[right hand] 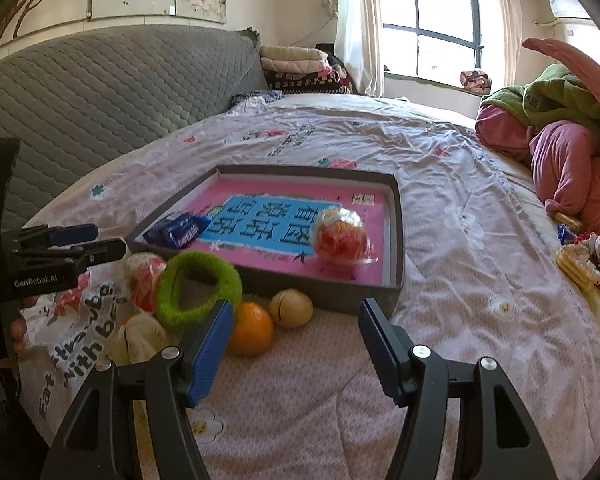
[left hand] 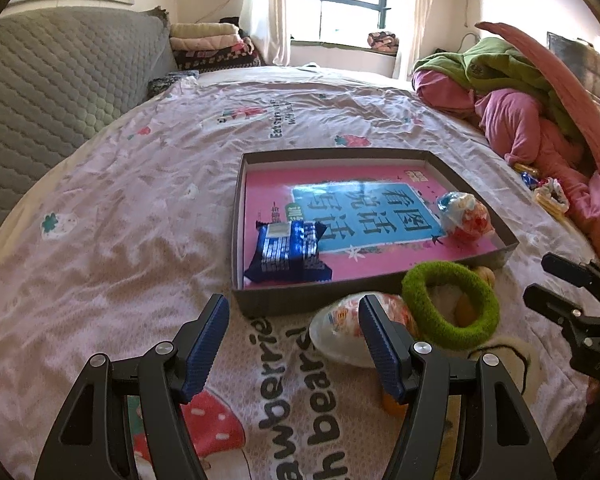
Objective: Organize objects
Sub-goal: 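Open both tools and pull them back from the tray toward the remaining items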
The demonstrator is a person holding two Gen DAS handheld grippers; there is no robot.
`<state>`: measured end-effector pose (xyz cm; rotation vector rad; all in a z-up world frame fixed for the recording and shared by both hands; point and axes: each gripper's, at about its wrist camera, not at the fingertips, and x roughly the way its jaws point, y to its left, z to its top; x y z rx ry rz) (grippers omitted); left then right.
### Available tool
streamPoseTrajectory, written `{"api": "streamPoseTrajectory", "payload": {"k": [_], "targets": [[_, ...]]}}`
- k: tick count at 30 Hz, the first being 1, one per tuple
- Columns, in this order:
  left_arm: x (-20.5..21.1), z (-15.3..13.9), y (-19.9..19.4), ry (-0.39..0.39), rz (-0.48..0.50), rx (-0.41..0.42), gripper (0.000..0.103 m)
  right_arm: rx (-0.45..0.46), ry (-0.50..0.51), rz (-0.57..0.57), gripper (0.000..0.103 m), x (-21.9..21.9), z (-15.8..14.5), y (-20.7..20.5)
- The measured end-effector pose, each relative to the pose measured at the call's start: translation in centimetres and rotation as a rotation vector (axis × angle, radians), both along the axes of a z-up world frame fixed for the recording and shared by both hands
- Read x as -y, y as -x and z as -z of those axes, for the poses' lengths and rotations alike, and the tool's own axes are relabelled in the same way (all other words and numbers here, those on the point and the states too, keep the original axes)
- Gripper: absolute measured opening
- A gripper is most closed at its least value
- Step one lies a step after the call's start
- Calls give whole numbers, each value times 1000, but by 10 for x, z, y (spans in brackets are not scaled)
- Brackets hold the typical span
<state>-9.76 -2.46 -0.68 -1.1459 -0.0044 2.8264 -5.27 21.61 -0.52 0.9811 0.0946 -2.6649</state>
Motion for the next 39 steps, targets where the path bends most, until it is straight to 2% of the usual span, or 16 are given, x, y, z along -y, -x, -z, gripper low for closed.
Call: {"api": "streamPoseTrajectory", "payload": {"k": [16, 25, 32, 39], "targets": [[0, 8, -31, -32, 21, 20, 69, 53, -8, -3, 65, 3, 13, -11], [-7, 6, -47, -31, 50, 11, 69, 19, 73, -26, 65, -1, 0, -30], [-20, 0, -56, -17, 81, -18, 69, -9, 78, -83, 65, 11, -5, -51], [-29, -10, -58, -7, 97, -36, 69, 5, 76, -115, 64, 24, -2, -60]]}}
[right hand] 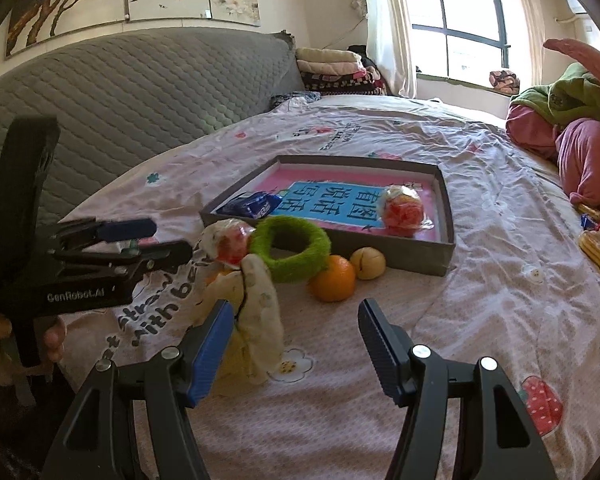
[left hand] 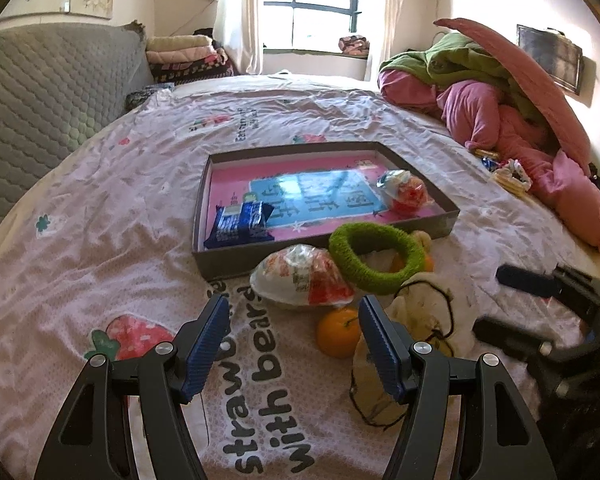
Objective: Organize objects
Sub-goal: 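Open both tools and pull them back from the tray toward the remaining items, then grasp the green fuzzy ring with left tool while right tool grasps the cream plush toy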
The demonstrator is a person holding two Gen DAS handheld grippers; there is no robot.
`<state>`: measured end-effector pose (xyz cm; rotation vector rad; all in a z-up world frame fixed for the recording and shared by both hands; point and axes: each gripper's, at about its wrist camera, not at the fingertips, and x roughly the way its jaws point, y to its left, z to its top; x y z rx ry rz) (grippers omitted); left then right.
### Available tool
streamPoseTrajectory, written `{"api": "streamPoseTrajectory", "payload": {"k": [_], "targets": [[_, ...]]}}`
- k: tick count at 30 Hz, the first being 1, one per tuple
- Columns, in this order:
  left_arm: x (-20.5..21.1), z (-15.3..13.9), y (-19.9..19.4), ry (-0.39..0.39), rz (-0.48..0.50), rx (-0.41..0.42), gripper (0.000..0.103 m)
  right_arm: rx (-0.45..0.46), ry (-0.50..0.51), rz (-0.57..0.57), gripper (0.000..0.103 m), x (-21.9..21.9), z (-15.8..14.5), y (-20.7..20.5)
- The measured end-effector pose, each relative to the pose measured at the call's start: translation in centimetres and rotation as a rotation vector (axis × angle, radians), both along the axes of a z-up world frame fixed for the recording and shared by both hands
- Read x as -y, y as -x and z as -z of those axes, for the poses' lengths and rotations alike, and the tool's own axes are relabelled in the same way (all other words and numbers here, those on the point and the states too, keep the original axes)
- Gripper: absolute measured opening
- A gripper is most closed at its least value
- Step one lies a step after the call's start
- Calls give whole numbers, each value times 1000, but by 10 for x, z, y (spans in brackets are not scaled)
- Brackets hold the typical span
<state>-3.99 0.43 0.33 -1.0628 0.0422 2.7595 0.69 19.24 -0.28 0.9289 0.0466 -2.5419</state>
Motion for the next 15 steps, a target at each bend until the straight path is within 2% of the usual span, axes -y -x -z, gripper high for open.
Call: {"api": "streamPoseTrajectory", "payload": {"k": [7, 15], "targets": [[-12, -10, 14, 4, 27, -19, 69, 8, 10, -9, 64, 4, 2, -2], [-21, -7, 41, 9, 50, 6, 69, 20, 8, -22, 64, 12, 8, 2]]}}
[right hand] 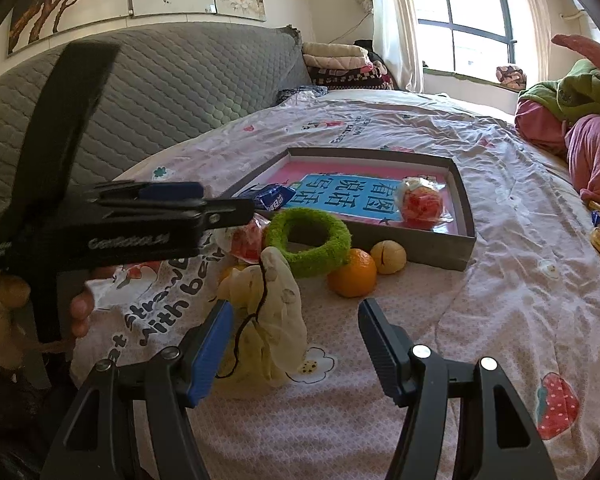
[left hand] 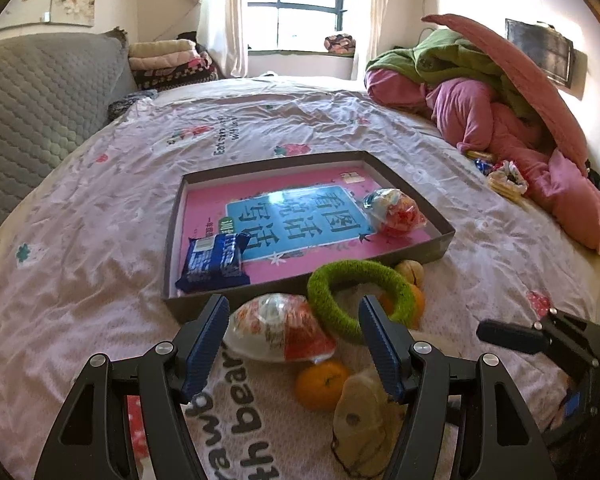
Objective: Organize objects
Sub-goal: 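Grasp the green fuzzy ring with left tool while right tool grasps the cream plush toy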
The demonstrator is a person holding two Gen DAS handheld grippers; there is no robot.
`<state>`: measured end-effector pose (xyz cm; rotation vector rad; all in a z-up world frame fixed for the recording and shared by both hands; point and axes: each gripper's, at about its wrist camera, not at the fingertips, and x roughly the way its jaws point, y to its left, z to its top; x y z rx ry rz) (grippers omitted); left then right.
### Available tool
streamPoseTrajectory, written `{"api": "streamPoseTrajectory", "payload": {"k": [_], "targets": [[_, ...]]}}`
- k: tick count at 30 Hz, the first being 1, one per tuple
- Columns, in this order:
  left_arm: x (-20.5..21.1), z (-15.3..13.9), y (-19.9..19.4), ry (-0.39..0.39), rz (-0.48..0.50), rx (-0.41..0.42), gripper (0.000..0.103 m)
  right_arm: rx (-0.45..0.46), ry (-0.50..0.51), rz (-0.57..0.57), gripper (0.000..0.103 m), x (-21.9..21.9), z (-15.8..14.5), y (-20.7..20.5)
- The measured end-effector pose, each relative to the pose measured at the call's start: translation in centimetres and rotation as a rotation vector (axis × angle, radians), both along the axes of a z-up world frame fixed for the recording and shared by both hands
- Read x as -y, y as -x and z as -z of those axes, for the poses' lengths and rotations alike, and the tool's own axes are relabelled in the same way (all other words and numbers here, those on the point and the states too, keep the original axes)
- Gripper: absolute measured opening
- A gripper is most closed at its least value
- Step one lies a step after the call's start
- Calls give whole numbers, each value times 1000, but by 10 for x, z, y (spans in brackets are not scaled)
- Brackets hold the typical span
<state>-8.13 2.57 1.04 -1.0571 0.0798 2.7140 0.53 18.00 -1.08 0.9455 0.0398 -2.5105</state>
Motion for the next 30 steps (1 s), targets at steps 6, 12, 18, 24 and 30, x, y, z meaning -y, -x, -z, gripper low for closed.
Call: {"api": "streamPoseTrajectory", "payload": {"k": [6, 12, 18, 24, 30], "targets": [[-11, 7, 28, 20, 38, 37, 69, 20, 4, -11, 64, 5, 6, 7], [-26, 21, 48, 104, 94, 71, 69, 32, 5, -28, 64, 10, 11, 10], [-35, 33, 59, 147, 118, 89, 69, 43, 5, -32, 64, 13, 15, 17], [-41, 42, 69, 177, 140, 118, 69, 58, -25, -41, 64, 21, 22, 21], [-45, 45, 78, 178, 158, 130, 69, 88, -45, -22, 48, 21, 30, 26]]}}
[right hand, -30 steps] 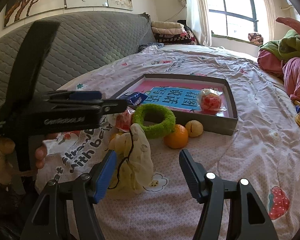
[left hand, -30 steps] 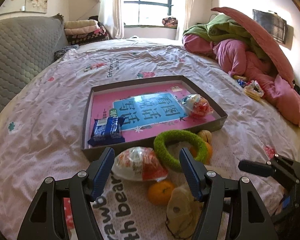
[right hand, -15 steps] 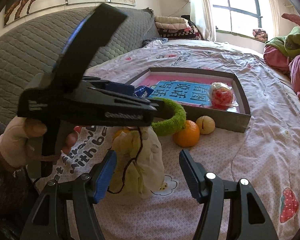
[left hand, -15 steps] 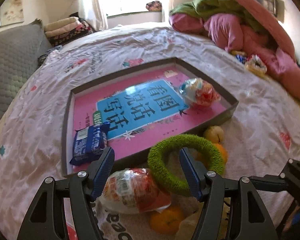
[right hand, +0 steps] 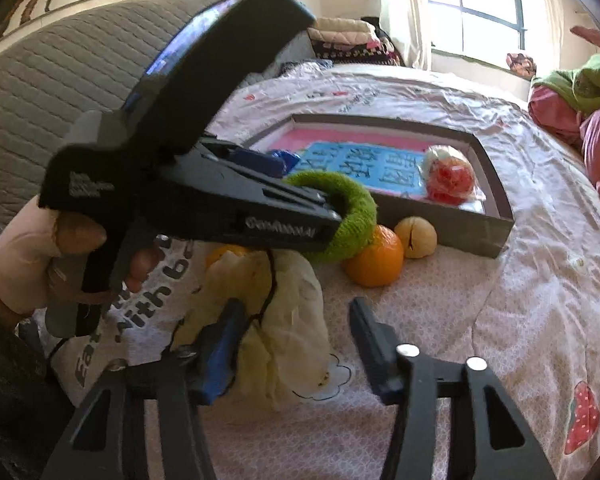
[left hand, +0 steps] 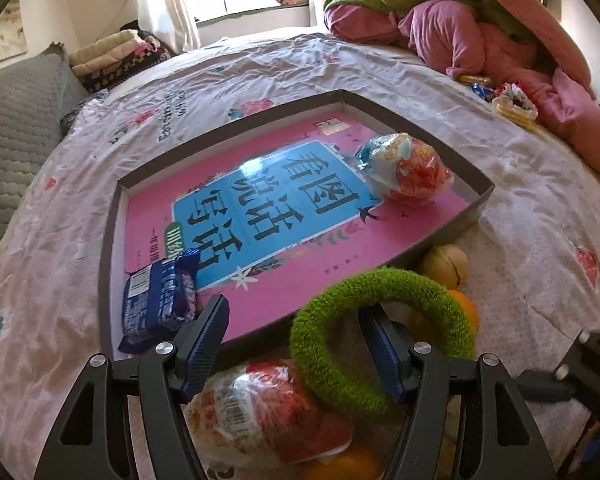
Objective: Organize objects
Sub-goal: 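Grasp the green fuzzy ring with left tool while right tool grasps the cream plush toy, then lift the green ring with left tool while right tool carries the plush toy toward the tray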
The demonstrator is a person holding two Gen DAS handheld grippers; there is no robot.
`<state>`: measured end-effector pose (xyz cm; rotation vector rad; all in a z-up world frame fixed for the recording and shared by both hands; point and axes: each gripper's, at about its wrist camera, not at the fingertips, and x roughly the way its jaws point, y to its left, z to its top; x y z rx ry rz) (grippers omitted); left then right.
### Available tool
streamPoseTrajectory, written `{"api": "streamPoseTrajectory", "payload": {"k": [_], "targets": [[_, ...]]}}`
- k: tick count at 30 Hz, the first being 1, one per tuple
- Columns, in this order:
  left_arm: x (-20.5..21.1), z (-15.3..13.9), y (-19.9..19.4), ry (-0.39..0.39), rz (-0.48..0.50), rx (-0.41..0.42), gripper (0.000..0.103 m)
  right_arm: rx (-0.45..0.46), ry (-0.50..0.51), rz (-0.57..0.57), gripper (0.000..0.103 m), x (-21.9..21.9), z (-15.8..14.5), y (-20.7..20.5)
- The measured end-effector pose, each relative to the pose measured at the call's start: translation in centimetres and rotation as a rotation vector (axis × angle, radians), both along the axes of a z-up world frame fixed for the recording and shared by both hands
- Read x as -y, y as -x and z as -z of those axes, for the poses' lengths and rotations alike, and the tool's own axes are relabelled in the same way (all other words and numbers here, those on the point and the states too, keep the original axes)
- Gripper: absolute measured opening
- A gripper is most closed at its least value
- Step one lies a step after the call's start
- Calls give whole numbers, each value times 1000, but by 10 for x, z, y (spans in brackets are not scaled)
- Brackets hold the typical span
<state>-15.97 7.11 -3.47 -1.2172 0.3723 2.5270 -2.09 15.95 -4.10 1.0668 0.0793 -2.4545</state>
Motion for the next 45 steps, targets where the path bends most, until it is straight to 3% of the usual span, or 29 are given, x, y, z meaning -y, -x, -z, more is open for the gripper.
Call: {"api": "streamPoseTrajectory", "payload": {"k": [3, 5, 11, 16, 21, 39, 45], "targets": [[-2, 2, 4, 6, 4, 8, 59, 22, 18, -13, 36, -2, 3, 0], [-3, 2, 5, 8, 11, 12, 58, 18, 20, -22, 25, -2, 3, -1], [-12, -5, -4, 29, 48, -22, 39, 15, 68, -37, 19, -8, 0, -3], [-16, -16, -11, -8, 85, -49, 12, 16, 112, -29, 19, -14, -3, -5], [-8, -22, -12, -69, 66, -32, 12, 2, 139, -29, 18, -18, -9, -7], [45, -65, -59, -270, -74, -131, 12, -96, 181, -20, 18, -28, -26, -12], [56, -70, -65, -298, -93, -147, 12, -128, 181, -11, 18, -31, -29, -10]]}}
